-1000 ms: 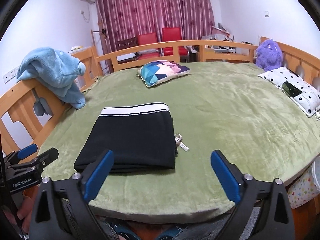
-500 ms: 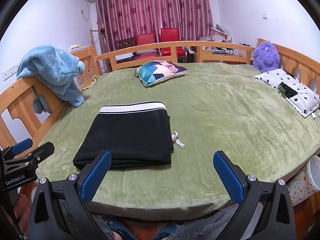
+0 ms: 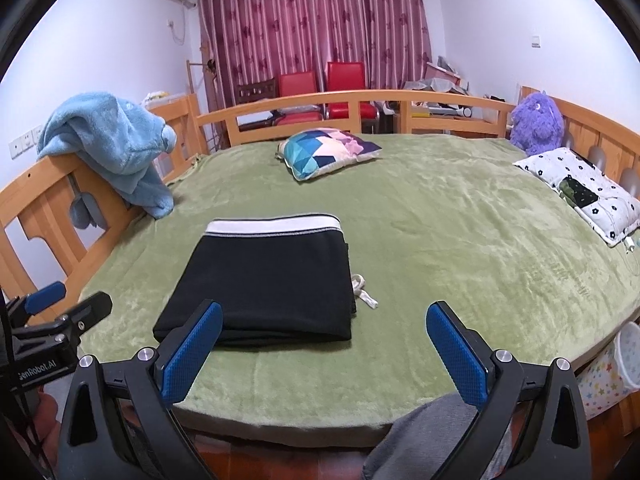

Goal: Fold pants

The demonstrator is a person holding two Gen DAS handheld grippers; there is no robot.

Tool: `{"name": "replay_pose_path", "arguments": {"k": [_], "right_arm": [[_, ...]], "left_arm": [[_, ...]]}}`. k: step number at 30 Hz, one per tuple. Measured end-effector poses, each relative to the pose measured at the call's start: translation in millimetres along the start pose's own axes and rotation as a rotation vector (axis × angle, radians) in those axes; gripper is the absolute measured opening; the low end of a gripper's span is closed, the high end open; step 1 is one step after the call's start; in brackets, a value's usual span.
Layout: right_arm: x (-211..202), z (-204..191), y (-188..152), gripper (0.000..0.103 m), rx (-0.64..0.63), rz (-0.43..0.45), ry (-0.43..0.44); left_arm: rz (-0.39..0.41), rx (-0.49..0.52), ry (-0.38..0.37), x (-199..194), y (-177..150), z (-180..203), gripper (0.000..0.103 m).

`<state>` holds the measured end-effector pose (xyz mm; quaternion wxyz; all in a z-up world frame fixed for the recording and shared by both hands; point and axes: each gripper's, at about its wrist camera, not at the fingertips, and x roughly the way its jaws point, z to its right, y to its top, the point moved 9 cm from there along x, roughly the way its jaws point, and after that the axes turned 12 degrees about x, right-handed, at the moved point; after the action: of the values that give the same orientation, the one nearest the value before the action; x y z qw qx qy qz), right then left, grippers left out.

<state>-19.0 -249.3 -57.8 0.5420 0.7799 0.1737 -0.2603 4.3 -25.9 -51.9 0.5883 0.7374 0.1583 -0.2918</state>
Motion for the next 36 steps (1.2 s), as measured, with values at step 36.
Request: {"name": "replay_pose_path", "arguments": {"k": [36], "right_arm": [[3.8, -4.3, -9.3, 0.101, -0.015, -0.008, -0.01]], "left_arm": [[0.001, -0.02, -0.018, 3.0, -3.8, -5.4, 0.101]]}}
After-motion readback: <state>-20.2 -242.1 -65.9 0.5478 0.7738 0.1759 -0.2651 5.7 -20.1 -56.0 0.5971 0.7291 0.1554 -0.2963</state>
